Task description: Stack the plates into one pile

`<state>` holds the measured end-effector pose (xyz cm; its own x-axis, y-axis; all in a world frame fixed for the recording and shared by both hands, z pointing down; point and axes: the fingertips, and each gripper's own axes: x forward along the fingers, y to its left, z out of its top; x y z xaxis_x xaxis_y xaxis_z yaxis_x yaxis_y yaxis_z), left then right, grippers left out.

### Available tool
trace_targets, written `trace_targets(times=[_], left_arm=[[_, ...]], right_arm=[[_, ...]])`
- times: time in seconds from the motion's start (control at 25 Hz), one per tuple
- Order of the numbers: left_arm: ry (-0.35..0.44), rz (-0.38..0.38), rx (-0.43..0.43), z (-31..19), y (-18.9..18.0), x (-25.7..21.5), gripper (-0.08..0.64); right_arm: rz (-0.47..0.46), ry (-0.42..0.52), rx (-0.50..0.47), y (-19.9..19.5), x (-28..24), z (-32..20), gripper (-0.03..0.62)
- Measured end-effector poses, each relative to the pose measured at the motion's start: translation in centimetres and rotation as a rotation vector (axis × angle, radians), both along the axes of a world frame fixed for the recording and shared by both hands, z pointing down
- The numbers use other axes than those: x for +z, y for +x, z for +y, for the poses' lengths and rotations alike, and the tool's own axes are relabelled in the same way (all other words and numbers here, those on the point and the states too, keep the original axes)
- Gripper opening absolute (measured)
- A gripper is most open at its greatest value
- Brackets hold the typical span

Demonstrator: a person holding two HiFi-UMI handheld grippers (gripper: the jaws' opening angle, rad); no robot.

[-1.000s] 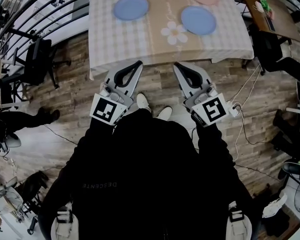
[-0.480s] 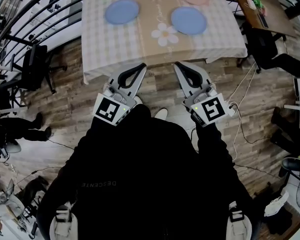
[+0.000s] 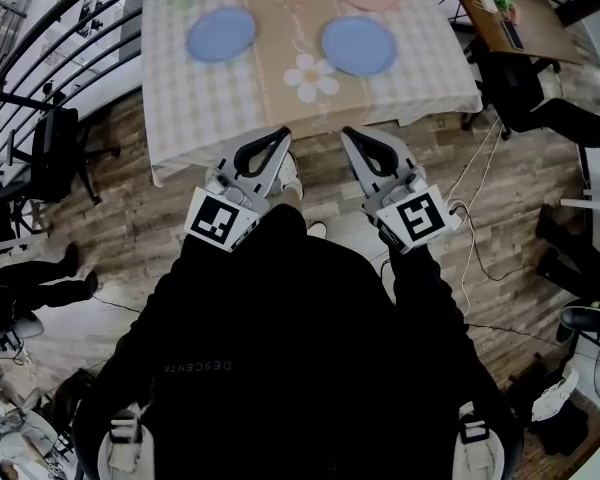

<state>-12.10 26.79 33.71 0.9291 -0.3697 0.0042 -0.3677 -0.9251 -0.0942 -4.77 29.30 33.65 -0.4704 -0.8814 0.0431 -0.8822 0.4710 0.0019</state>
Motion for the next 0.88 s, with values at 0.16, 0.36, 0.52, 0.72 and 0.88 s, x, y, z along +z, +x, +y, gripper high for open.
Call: trace_targets(times=[0.16,0.36,0.52,0.72,0.88], left_arm=[[-0.011,0.027,0.017,-3.2,1.7,0.4,0.021],[-0.033,0.014,0.019,-8.3,4.0,0.8,0.021],[-0.036,0.027,0.041,-12.0,5.6,0.3,0.021],[-0.051,0.020,0.052,-16.0,6.7,0.0,0.021],[-0.077,0.018,0.058,-18.8,7.1,0.4,0.021]], right_arm=[[0.017,-0.013,0.018,1.6,0.3,-2.7,0.006],[0.026,-0.044,0.033,3.6,1.2,-7.6,0.006],[0.025,-0.048,0.030,4.1,0.6,-11.6,0.006],[0.013,-0.057,0.014,4.3,0.3,-16.3,0.006],[0.011,-0.081,0.008,4.6,0.6,-19.6,0.006]])
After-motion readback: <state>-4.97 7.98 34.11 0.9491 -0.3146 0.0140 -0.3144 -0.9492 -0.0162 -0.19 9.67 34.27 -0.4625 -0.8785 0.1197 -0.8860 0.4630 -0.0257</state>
